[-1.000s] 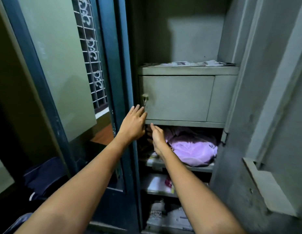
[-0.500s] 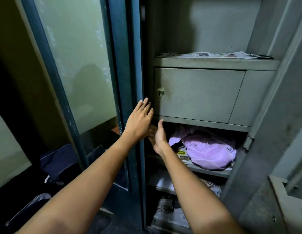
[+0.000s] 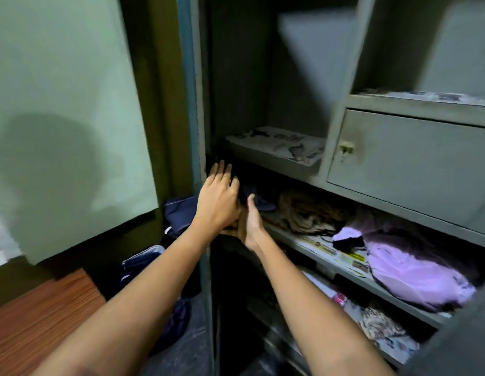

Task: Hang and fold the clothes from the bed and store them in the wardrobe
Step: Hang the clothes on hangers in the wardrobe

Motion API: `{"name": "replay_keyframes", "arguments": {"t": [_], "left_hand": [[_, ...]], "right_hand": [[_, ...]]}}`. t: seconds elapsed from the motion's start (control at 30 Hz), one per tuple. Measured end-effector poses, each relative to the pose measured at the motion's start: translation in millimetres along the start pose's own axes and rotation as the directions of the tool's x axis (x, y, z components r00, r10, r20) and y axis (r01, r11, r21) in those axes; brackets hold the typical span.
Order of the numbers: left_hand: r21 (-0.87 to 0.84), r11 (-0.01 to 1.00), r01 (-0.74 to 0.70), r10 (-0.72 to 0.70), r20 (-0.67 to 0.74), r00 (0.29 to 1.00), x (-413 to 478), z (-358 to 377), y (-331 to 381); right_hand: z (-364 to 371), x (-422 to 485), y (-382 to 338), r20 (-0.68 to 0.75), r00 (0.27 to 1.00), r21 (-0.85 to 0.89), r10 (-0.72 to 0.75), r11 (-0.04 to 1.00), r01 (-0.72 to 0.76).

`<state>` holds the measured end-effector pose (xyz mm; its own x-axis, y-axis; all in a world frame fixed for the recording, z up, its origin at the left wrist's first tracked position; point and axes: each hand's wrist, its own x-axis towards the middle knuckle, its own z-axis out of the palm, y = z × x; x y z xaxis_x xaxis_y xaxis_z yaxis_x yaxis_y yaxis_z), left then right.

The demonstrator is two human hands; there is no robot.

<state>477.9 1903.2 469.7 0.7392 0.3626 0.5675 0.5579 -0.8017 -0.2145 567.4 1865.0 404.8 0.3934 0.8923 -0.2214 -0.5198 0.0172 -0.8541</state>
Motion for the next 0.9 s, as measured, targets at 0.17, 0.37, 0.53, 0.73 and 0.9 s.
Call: {"name": "replay_keyframes", "arguments": {"t": [0.17, 0.37, 0.53, 0.73, 0.9], "left_hand": [[-0.043, 0.963, 0.264, -0.262, 0.044, 0.964, -25, 0, -66], [-0.166, 0.827, 0.538, -0.548, -0.022, 0.836, -31, 25, -138], [-0.227, 0.739, 0.635, -0.658, -0.039, 0.752, -16, 51, -201], [-0.416, 0.651, 0.634, -0.701, -0.010, 0.713, -10, 90, -250], [-0.640, 0.321, 0.698, -0.766, 0.258, 0.588, -4, 115, -257]], "right_hand": [[61, 27, 10, 0.102, 0.995, -0.147, -0.006, 0.989, 0.021], [116, 76, 0, 0.203, 0.978, -0.203, -0.035, 0.976, 0.077], [157, 130, -9, 0.203, 0.973, -0.158, -0.106, 0.978, 0.140], [192, 184, -5, 0.252, 0.962, -0.135, -0.101, 0.981, 0.138], [207, 212, 1, 0.318, 0.947, -0.174, -0.053, 0.978, 0.113]]}}
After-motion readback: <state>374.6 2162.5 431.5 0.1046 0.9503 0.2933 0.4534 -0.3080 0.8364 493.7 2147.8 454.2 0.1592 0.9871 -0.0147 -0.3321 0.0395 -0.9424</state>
